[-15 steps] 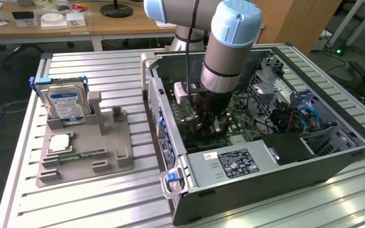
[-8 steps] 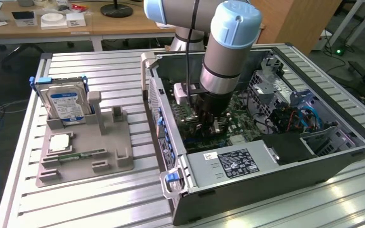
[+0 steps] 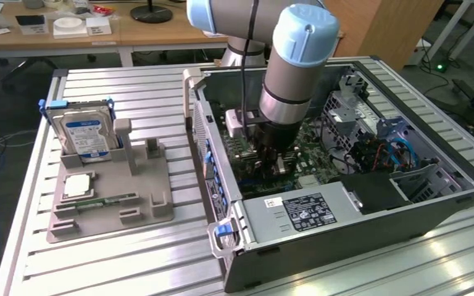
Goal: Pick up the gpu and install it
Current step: 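Insert the gpu into the slot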
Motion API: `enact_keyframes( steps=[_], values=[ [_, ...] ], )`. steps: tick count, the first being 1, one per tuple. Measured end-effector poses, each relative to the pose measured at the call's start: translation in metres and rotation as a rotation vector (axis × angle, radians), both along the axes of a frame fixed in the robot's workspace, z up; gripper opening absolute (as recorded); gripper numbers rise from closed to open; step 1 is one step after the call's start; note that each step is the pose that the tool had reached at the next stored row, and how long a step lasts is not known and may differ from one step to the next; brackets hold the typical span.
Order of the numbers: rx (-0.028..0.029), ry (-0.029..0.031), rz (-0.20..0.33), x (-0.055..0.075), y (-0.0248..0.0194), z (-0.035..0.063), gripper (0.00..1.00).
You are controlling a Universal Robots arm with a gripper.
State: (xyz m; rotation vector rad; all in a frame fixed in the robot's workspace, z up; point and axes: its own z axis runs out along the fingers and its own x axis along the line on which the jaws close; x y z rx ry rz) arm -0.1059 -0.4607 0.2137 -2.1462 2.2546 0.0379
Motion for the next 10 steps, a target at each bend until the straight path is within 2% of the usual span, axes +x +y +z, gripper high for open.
enact_keyframes(
  steps=[1,2,10],
  values=[
    [-0.0020,-0.0002,0.000,0.000,0.0002,0.0020,0.29],
    [-0.0015,-0.0022,0.000,0.000,0.0002,0.0037,0.35],
    [-0.0019,-0.0109,0.000,0.000,0.0002,0.0267,0.35]
  ],
)
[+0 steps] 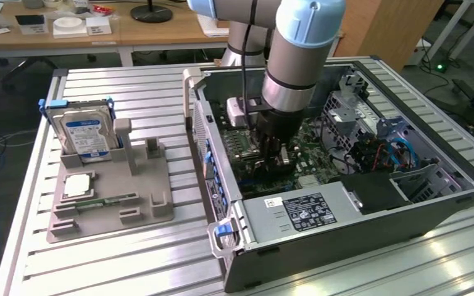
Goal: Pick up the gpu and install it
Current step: 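Insert the gpu into the slot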
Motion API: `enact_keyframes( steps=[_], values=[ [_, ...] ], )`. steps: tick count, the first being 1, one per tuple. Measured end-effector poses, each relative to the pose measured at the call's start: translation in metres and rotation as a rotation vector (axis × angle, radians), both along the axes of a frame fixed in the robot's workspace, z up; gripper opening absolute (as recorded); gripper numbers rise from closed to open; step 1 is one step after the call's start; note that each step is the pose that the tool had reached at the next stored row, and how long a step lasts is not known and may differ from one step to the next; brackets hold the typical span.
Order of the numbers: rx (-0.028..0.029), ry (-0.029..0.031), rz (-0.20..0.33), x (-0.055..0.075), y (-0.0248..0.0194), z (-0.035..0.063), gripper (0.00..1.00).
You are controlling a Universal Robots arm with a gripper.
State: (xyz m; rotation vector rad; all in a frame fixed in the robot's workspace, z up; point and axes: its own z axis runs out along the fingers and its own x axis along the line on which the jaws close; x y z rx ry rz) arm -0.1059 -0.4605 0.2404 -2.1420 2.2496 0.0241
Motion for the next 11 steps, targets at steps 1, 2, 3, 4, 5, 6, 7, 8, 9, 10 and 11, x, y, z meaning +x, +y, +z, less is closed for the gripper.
enact_keyframes(
  steps=[1,2,3,4,5,6,7,8,9,10,11],
  values=[
    [0.0000,-0.0008,0.000,0.000,0.0000,0.0031,0.35],
    [-0.0001,-0.0015,0.000,0.000,0.0000,0.0065,0.35],
    [0.0000,-0.0025,0.000,0.000,0.0000,0.0095,0.35],
    [0.0000,-0.0037,0.000,0.000,0.0001,0.0125,0.35],
    [-0.0001,-0.0051,0.000,0.000,0.0002,0.0156,0.35],
    [0.0000,-0.0063,0.000,0.000,0.0002,0.0188,0.35],
    [0.0000,-0.0076,0.000,0.000,0.0002,0.0220,0.35],
    [0.0001,-0.0089,0.000,0.000,0.0003,0.0256,0.35],
    [-0.0001,-0.0099,0.000,0.000,0.0002,0.0290,0.35],
    [0.0000,-0.0108,0.000,0.000,0.0002,0.0319,0.35],
    [0.0000,-0.0114,0.000,0.000,0.0002,0.0341,0.35]
  ],
)
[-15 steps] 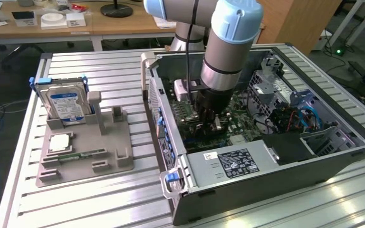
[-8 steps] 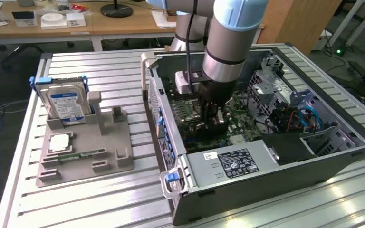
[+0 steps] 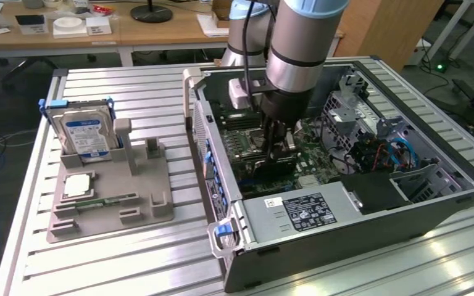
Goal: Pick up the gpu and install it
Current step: 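Insert the gpu into the slot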
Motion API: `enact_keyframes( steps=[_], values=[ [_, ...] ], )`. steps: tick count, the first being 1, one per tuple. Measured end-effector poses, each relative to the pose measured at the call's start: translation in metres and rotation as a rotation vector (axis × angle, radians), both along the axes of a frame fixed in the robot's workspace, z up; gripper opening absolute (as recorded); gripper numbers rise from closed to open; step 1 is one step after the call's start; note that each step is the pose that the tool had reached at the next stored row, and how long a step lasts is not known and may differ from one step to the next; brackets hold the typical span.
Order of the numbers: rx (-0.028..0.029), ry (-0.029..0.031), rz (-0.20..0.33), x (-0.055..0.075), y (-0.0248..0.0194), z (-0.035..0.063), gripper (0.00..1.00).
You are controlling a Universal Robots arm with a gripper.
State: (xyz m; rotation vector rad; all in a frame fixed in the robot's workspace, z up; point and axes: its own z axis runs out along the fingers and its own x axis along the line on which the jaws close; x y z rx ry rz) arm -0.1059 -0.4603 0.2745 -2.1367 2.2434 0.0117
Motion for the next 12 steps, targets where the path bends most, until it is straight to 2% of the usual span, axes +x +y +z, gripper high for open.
enact_keyframes(
  steps=[5,8,9,10,12],
  values=[
    [0.0000,-0.0012,0.000,0.000,0.0000,0.0100,0.35],
    [0.0025,-0.0013,0.000,0.000,0.0000,0.0138,0.35],
    [0.0029,-0.0014,0.000,0.000,0.0000,0.0138,0.33],
    [0.0030,-0.0014,0.000,0.000,0.0000,0.0138,0.27],
    [0.0030,-0.0013,0.000,0.000,0.0000,0.0138,0.27]
  ],
)
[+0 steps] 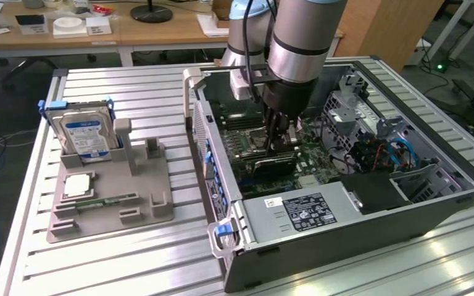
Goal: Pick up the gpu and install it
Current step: 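Insert the gpu into the slot, then press down on the gpu until it lock into place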
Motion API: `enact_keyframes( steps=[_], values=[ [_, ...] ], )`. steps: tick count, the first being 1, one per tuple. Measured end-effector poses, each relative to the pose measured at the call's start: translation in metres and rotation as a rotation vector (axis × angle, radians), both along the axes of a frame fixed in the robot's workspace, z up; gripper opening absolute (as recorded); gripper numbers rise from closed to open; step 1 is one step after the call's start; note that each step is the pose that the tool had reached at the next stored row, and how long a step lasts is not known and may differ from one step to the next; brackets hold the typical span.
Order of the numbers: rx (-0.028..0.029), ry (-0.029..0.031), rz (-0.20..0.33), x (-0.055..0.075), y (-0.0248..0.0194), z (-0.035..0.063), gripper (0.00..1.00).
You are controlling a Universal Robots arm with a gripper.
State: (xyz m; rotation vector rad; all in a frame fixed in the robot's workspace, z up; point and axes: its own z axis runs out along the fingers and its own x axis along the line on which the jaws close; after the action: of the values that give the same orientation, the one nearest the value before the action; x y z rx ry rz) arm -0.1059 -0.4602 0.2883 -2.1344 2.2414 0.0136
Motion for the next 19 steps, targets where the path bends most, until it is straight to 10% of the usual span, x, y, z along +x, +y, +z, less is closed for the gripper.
enact_keyframes(
  steps=[19],
  values=[
    [-0.0001,0.0000,0.000,0.0000,0.0000,0.0000,0.12]
  ],
)
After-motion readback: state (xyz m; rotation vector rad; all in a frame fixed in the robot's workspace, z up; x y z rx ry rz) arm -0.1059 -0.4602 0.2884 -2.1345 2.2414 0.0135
